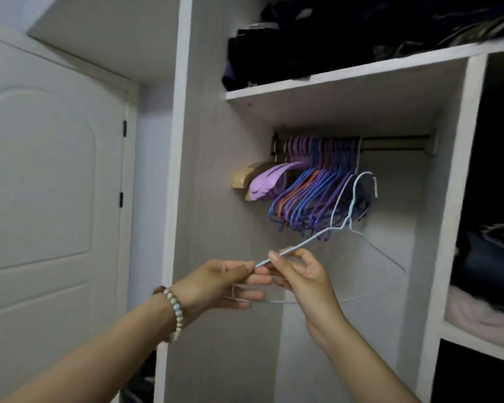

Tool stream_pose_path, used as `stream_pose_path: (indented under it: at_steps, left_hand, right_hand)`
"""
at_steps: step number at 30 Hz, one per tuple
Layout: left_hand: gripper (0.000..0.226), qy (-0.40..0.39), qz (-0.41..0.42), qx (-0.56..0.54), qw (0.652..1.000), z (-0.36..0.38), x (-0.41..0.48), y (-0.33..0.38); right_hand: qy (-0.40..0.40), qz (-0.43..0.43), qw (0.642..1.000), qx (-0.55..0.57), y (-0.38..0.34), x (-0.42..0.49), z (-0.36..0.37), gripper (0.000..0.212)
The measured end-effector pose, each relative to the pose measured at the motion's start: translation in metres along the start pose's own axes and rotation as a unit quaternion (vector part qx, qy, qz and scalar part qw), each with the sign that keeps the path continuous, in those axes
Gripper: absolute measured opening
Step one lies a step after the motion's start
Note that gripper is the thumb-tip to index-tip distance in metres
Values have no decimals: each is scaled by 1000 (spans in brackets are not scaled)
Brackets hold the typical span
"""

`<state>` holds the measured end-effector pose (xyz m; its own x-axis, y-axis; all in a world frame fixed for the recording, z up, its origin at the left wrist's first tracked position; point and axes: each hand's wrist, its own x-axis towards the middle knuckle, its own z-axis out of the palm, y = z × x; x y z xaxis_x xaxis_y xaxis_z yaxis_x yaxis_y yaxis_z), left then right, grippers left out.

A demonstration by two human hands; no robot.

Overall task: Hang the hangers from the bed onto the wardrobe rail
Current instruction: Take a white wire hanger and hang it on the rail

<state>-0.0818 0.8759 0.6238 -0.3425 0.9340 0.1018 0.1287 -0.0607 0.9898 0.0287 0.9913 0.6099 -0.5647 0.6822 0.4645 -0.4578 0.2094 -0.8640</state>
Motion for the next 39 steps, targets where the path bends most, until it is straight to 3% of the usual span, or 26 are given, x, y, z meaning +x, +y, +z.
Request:
stream_pose_path:
  at_steps: [5, 13, 21, 27, 34, 39]
  left_hand:
    - [29, 30, 63, -19, 997, 47, 54, 26]
    - [29, 48, 114, -95, 988, 104, 123, 61]
    - [25, 82, 121, -7, 989, 121, 181, 76]
    - [28, 65, 96, 4, 993, 125, 202, 83]
    - [29, 34, 36, 9, 999, 111, 196, 71]
    - [19, 37, 37, 33, 998, 91, 177, 63]
  right_hand:
    - [53, -14, 996, 70, -27, 45, -34, 10]
    - [112, -34, 993, 12, -67, 109, -80, 12]
    - [165, -1, 986, -25, -70, 173, -112, 21]
    - [192, 16, 981, -34, -65, 194, -118, 12]
    - [168, 63, 983, -43, -50, 184, -125, 37]
    - [188, 0, 978, -93, -40, 166, -115, 64]
